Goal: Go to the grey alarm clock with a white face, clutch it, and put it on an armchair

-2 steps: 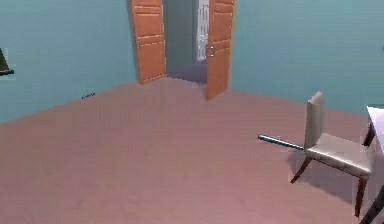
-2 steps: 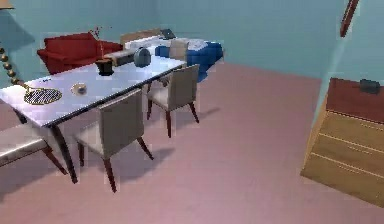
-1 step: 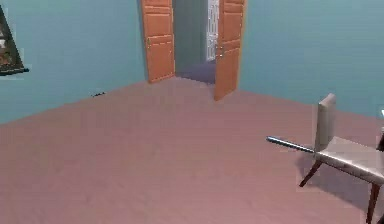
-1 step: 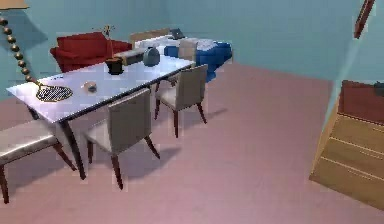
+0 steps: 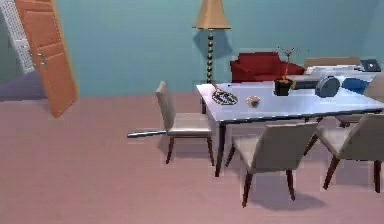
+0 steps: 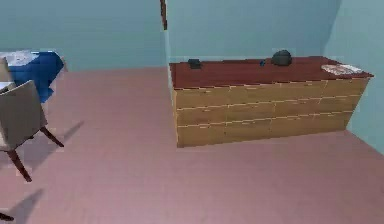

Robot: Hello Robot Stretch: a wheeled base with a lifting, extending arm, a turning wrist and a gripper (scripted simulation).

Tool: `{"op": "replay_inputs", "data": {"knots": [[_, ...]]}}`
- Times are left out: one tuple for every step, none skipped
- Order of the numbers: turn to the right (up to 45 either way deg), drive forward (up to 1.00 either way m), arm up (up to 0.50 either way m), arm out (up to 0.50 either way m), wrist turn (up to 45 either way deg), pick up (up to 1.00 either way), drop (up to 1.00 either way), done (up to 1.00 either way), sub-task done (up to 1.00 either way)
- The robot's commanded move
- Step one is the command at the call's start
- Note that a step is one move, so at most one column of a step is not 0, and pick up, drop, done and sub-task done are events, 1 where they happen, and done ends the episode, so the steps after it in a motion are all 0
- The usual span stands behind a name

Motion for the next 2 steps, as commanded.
{"op": "replay_inputs", "data": {"knots": [[45.0, 0.00, 0.00, 0.00, 0.0, 0.00, 0.00, 0.00, 0.00], [33.0, 0.00, 0.00, 0.00, 0.0, 0.00, 0.00, 0.00, 0.00]]}}
